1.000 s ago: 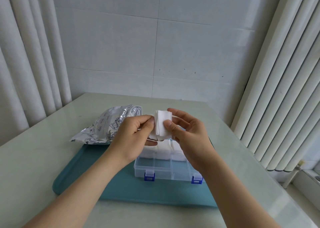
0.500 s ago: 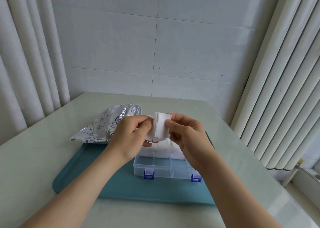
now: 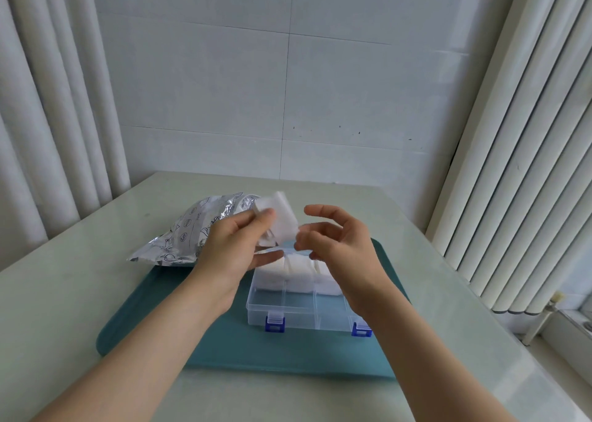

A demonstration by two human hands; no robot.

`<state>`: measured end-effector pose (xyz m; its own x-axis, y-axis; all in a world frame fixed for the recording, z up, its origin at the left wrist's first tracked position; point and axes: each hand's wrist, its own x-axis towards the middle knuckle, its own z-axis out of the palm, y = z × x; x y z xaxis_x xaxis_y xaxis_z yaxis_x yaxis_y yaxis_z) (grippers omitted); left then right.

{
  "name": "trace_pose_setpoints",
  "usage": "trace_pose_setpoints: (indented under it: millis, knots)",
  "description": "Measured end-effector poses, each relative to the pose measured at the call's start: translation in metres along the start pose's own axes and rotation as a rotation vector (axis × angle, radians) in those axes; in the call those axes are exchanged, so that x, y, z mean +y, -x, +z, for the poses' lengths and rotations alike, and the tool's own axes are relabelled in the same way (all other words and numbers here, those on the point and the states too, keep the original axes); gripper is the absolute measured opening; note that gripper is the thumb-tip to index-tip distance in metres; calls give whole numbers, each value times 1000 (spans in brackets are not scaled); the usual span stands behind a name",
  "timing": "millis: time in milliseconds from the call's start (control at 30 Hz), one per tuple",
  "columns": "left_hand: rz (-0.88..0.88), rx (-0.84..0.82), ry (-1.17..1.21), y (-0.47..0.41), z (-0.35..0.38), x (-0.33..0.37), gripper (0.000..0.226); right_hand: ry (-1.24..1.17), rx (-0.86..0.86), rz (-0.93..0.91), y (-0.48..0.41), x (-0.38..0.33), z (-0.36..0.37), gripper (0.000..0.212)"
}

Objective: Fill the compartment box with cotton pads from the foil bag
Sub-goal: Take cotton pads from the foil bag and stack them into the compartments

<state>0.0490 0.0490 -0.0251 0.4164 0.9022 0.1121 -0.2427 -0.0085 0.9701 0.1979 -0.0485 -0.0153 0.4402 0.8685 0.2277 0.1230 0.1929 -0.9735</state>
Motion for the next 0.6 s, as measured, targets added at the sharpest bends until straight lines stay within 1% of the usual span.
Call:
trace_pose_setpoints:
  millis: [67,167,267,333,500,600]
  knots:
    - [-34,-22,93,1,0,2,21,28,-28,11,2,0,1,33]
    - [-56,-85,148,4,3,2,25,11,-10,15,3,-1,6,30]
    - [-61,-82,203,4,5,2,27,14,25,15,3,-2,9,30]
    - [-56,-74,215,3,5,1,28,30,30,19,4,-3,10,29]
    - [-47,-63,189,3,6,-2,31,61,-13,35,8,-9,11,18]
    - [-38,-30,178,3,6,-4,29,62,-29,59,9,-12,12,19]
